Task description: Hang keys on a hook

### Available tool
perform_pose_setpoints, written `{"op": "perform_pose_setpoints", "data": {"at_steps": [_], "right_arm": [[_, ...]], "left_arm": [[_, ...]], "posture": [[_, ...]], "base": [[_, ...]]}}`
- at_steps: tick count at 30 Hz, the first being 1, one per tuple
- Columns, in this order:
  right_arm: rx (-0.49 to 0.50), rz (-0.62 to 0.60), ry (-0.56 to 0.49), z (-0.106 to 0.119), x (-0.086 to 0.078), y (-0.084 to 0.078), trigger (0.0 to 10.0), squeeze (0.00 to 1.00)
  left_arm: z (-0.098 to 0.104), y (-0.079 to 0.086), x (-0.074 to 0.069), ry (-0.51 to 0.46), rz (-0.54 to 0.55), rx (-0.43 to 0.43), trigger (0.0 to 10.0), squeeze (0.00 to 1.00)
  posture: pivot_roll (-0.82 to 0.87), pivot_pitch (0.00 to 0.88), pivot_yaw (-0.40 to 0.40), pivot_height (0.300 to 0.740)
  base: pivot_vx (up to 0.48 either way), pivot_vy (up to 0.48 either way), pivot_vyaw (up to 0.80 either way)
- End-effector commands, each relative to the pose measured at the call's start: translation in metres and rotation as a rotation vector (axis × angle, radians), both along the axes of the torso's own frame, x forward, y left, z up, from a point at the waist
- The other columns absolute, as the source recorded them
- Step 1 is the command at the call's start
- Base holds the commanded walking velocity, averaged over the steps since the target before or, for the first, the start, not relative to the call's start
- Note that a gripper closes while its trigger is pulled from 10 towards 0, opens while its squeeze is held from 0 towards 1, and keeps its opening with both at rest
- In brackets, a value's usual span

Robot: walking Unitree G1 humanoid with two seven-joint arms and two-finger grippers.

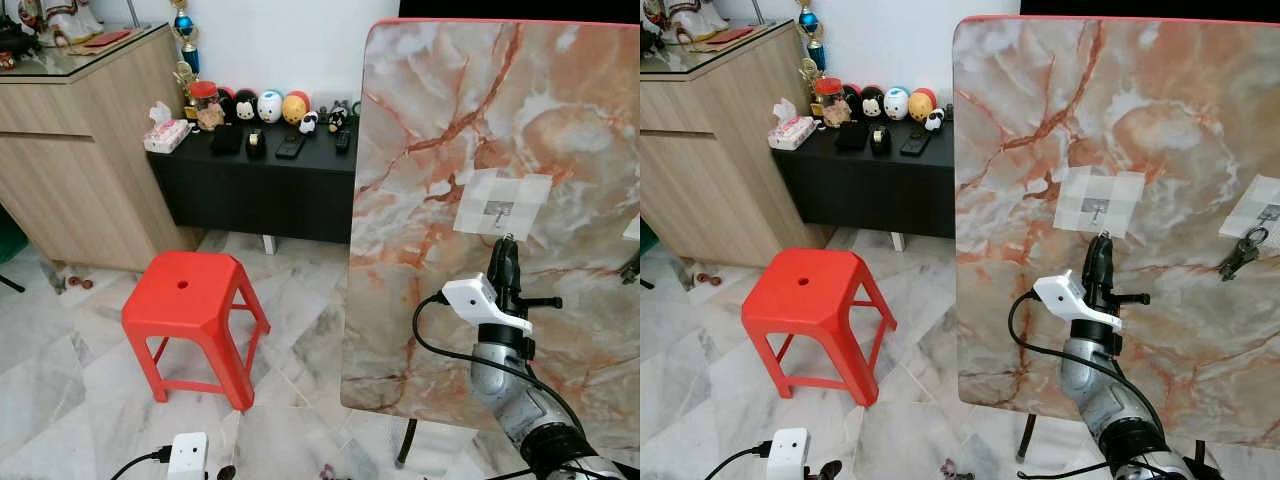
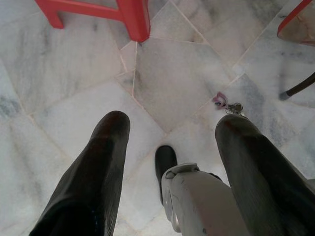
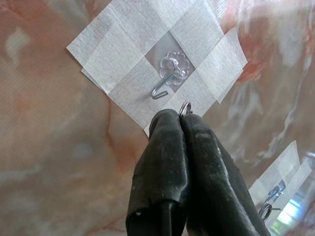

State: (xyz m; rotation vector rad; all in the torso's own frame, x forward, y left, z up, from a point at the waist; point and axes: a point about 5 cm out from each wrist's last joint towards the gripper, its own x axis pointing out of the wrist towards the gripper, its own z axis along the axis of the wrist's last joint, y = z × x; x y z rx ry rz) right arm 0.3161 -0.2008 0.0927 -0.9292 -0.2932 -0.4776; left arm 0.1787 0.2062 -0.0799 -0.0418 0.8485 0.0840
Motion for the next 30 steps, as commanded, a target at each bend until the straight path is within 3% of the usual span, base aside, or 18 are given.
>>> {"op": "perform_pose_setpoints", "data": {"at_steps": [1, 17, 30], "right_arm": [[-0.003, 0.014, -0.021, 0.0061, 0.0033, 0.0040, 10.0, 0.00], [-0.023, 0.023, -0.008, 0.0104, 0.0094, 0.0054, 10.0, 0.00], [-0.011, 0.018, 0.004, 0.0124, 0.0123, 0.0055, 10.0, 0.00]], "left_arm": [[0.0004, 0.0012, 0.0009, 0.004, 0.003, 0.006, 10.0, 0.00], [0.0040, 0.0021, 0.0079, -0.014, -0.008, 0.009, 10.0, 0.00], [0.0030, 0.0053, 0.0048, -0.006, -0.003, 0.014, 10.0, 0.00]], "posture": [[0.00, 0.000, 0.020, 0.740], [-0.01, 0.000, 0.034, 0.740], [0.00, 0.000, 0.033, 0.740]], "base": [[0.000, 0.000, 0.00], [0.000, 0.000, 0.00], [0.000, 0.000, 0.00]]}}
